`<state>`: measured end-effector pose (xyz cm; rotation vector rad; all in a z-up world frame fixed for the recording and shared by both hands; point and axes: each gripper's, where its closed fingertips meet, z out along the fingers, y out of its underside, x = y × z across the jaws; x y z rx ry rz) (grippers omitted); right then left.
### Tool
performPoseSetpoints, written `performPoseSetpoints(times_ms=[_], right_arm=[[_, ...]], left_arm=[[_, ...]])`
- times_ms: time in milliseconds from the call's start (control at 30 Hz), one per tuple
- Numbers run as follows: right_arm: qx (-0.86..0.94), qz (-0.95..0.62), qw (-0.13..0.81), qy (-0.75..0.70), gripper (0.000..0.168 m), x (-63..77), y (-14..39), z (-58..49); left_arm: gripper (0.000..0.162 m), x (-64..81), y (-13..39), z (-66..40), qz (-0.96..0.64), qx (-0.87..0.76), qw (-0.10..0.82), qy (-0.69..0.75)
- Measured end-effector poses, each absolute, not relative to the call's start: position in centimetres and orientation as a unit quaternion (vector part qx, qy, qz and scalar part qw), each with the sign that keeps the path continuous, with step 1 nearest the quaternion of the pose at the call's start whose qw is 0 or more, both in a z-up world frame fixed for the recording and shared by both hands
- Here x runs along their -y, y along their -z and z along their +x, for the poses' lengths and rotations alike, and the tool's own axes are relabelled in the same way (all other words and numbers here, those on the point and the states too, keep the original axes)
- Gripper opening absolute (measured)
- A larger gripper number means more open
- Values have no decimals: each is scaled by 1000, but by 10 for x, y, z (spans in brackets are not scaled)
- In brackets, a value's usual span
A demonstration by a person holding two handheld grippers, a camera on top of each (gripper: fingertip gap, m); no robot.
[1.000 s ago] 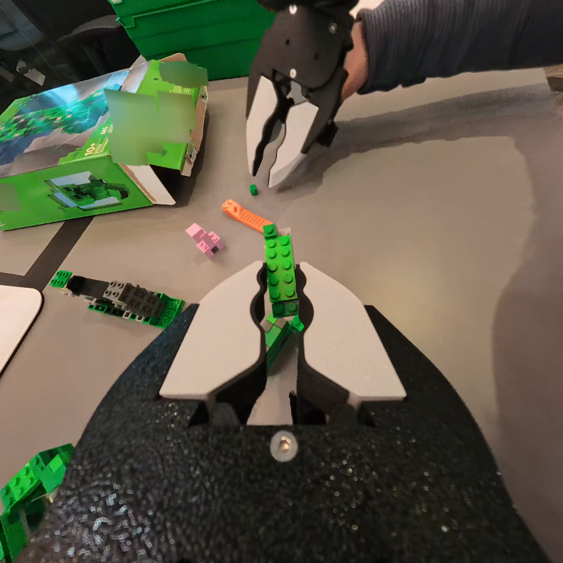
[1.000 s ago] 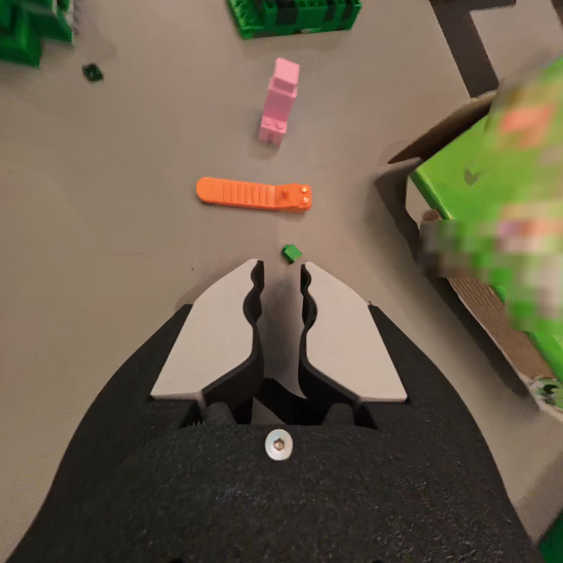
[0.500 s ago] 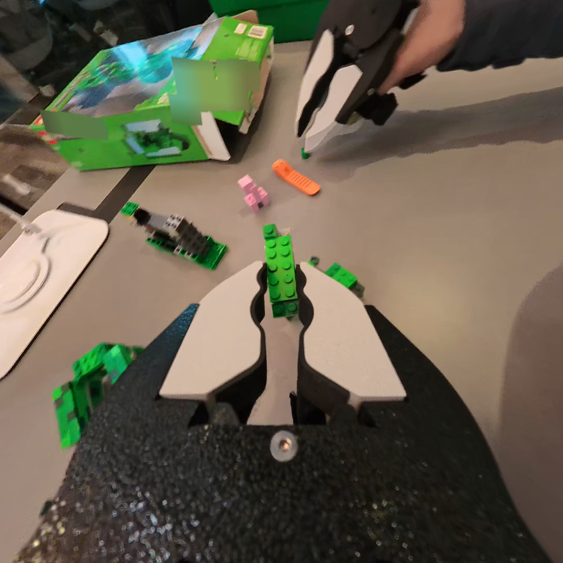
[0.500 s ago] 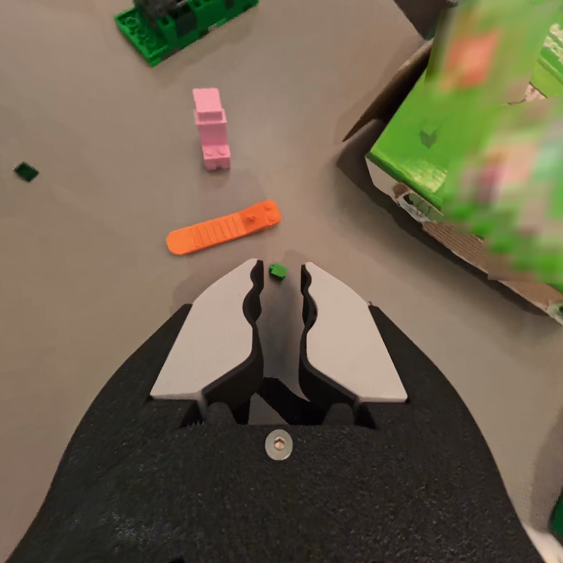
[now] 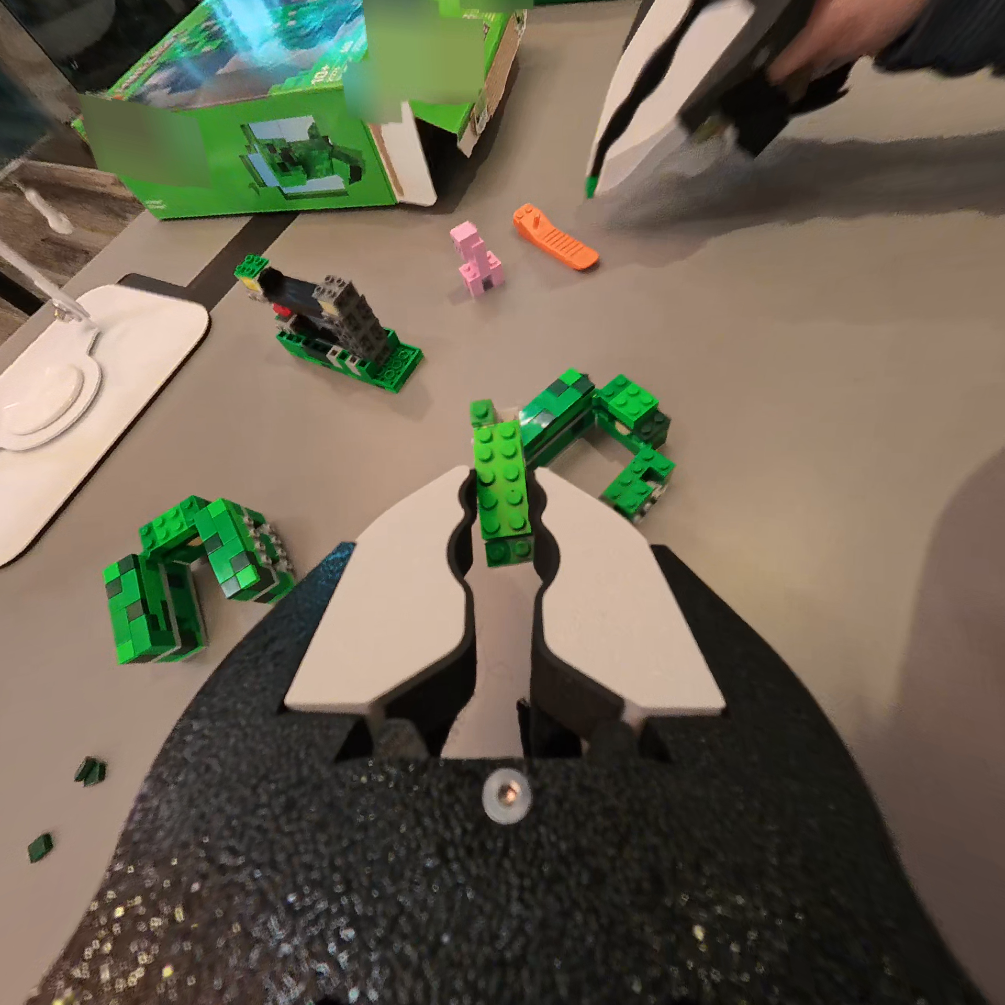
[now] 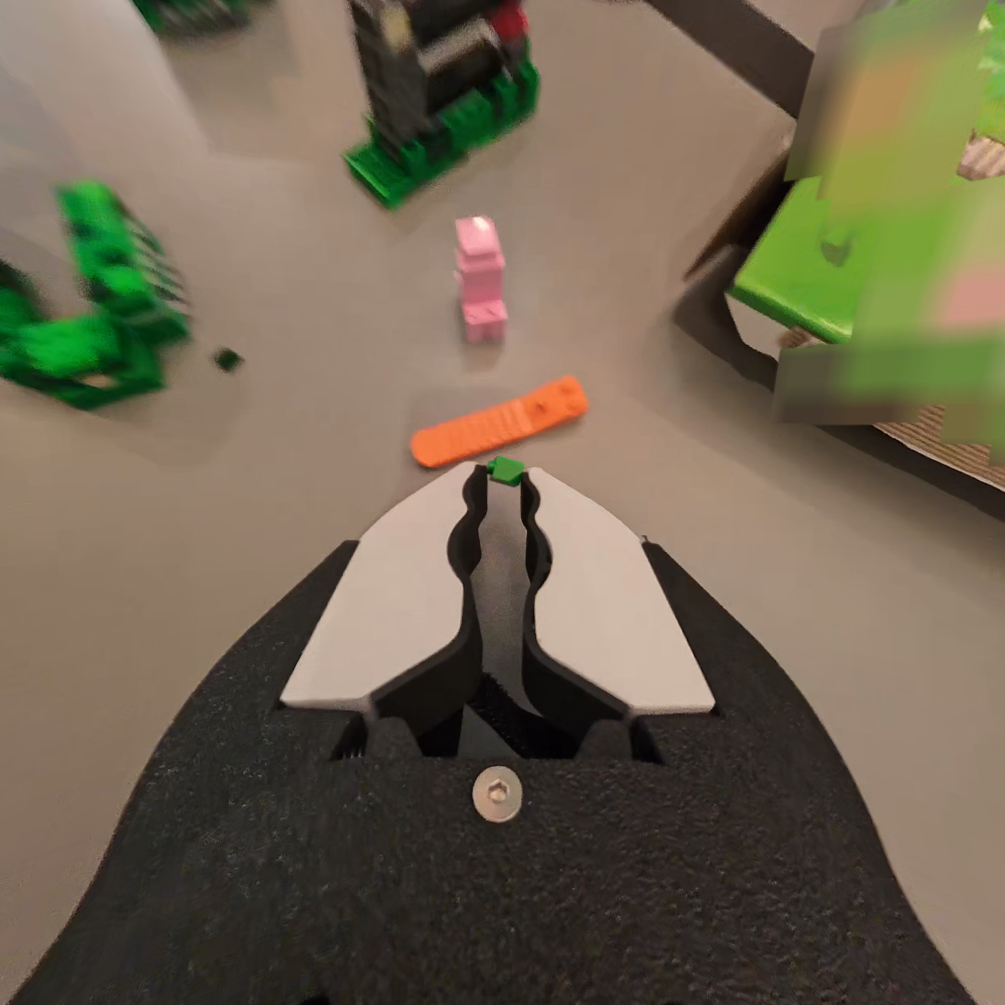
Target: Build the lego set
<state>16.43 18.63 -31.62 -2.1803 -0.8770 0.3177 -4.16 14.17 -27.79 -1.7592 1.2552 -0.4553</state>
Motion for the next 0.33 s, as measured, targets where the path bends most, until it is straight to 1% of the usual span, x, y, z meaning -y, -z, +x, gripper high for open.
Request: performPoseSetpoints(times_ms=[100,167,333], right_arm=[[319,-829,397,-231,11,-172,288,140],[296,-809,405,-307,11,-164,268,121],[248,-734,406,-484,11,-148,225,67]], left_arm=[[17,-157,293,-67,-742,-491,438,129],[17,-165,308,-86,-772,-472,412,108],[17,-168,335,-118,-822,-420,365,123]])
